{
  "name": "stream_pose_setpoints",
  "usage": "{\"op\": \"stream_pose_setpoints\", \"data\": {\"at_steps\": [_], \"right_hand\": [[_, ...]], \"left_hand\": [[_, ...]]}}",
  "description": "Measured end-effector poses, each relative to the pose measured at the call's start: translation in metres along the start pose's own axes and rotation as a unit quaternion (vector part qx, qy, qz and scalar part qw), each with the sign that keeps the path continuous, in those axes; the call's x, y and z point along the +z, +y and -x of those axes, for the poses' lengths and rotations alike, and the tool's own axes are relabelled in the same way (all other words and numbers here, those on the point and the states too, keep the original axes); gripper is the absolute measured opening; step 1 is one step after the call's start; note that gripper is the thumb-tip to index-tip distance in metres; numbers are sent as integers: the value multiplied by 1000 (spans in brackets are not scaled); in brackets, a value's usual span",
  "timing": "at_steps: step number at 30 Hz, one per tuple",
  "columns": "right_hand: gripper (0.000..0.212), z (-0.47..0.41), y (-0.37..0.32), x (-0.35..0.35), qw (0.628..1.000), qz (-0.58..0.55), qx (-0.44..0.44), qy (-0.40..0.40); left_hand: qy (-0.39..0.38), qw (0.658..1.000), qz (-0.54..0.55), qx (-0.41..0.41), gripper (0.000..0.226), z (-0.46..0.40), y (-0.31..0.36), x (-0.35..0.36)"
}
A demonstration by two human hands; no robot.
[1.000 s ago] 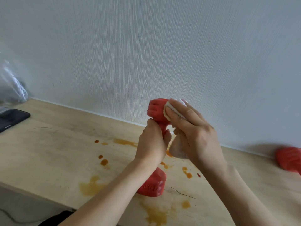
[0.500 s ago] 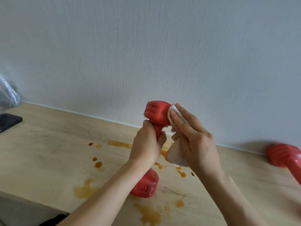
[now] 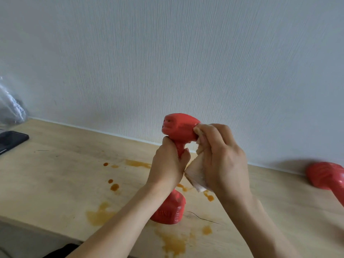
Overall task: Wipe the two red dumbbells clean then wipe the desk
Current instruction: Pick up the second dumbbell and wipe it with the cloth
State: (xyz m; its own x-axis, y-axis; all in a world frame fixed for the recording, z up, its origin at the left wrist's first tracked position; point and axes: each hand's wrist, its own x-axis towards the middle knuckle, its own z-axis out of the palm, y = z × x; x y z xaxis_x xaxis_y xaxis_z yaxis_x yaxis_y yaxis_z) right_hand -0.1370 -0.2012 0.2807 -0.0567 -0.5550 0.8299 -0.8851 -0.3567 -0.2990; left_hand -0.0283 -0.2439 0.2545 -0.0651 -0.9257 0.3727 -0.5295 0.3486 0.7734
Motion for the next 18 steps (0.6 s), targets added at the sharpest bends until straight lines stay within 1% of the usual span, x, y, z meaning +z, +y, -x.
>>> {"op": "stream_pose_setpoints", "data": {"at_steps": [2,5,7,11,14,16,18], "right_hand": [[26,1,9,-1,999,6,39,-8],[20,3,22,-4,995,8,89,-43],[21,3,18,-6,997,10,76,-32],[24,-4,-4,-12,999,41,6,24],[20,-4,3,-12,997,63,36,11],[23,-3,12,-11,996,64,67,-12],[24,-4,14,-11,994,64,80,-29]], "left_hand": [[-3,1000,-7,8,19,3,2,2],[-2,1000,7,29,17,9,6,5],[-2,999,11,31,16,9,7,4],[4,1000,10,19,13,2,6,5],[9,1000,-9,27,18,5,9,7],[11,999,-10,36,20,8,11,8],[14,999,-16,38,21,8,12,9]]}}
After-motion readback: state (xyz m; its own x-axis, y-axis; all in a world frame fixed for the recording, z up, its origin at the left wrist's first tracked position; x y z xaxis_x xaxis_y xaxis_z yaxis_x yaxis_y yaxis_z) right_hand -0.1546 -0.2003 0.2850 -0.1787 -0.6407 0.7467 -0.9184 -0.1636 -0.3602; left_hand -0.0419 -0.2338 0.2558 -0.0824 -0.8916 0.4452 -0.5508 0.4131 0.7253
